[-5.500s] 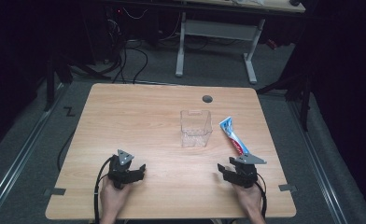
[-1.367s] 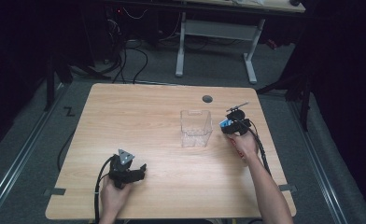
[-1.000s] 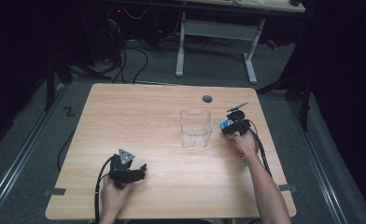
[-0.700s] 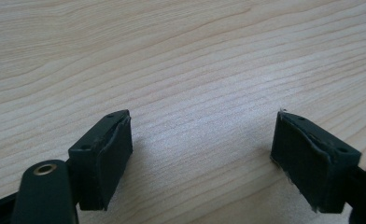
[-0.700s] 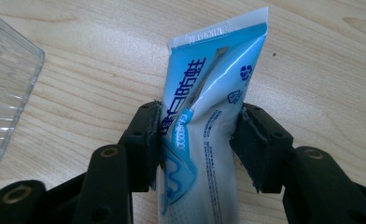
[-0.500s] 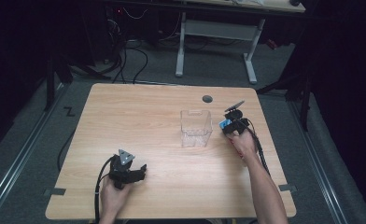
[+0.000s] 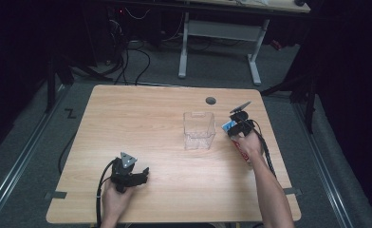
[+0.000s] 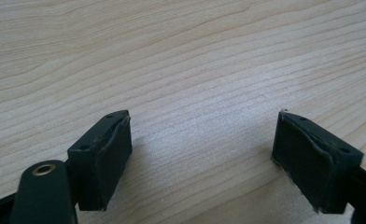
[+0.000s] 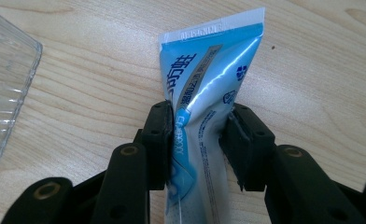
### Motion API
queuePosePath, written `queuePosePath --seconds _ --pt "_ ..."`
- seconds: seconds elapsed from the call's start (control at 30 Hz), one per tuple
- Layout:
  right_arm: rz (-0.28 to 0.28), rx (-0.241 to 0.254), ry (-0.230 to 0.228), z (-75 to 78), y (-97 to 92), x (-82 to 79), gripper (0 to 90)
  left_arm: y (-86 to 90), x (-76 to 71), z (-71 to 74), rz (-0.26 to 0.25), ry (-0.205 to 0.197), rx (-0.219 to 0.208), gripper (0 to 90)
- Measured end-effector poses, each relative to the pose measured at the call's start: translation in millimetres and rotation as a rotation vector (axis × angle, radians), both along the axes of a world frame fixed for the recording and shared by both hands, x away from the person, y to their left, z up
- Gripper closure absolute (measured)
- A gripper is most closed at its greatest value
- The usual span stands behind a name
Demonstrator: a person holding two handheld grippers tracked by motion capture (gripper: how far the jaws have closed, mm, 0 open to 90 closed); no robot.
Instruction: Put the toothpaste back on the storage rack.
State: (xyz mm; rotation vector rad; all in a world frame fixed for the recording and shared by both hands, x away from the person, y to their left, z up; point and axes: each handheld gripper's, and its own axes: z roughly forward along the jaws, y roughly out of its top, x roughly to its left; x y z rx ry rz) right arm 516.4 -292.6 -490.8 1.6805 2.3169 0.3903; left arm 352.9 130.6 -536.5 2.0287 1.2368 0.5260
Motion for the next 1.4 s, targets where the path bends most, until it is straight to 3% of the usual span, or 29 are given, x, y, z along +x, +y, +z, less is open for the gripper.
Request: queuePosePath --seconds 0.17,0.23,0.33,0.43,0.57,0.87,1.1,1.4 --pt "0.008 0.013 -0.006 0.6 -2.7 -1.1 62.5 0.0 0.0 0.0 0.000 0.000 0.000 20.2" --pt "0.008 0.035 -0.035 0.5 -4.7 -1.9 63.5 0.1 0.1 0.0 0.001 0.001 -0.001 20.3" --pt "0.009 0.049 -0.040 1.3 -6.6 -2.2 64.1 0.1 0.1 0.1 0.002 0.002 -0.002 20.5" --pt "0.012 0.070 -0.066 8.6 -6.8 -7.4 65.1 0.0 0.1 0.1 0.002 0.002 -0.001 20.4" --pt "0.044 0.137 -0.120 23.3 -10.8 -17.9 66.3 -0.1 0.1 0.2 0.001 0.002 0.001 19.9" --pt "0.050 0.203 -0.167 34.9 -19.1 -31.8 68.3 -0.8 0.8 0.1 0.001 0.002 0.003 19.5" --pt "0.058 0.215 -0.195 49.9 -25.1 -38.9 73.1 -0.6 1.0 0.2 0.002 0.004 0.000 19.8" --pt "0.095 0.239 -0.229 53.9 -27.0 -47.9 74.8 -0.5 0.6 0.2 0.002 0.004 0.000 19.8"
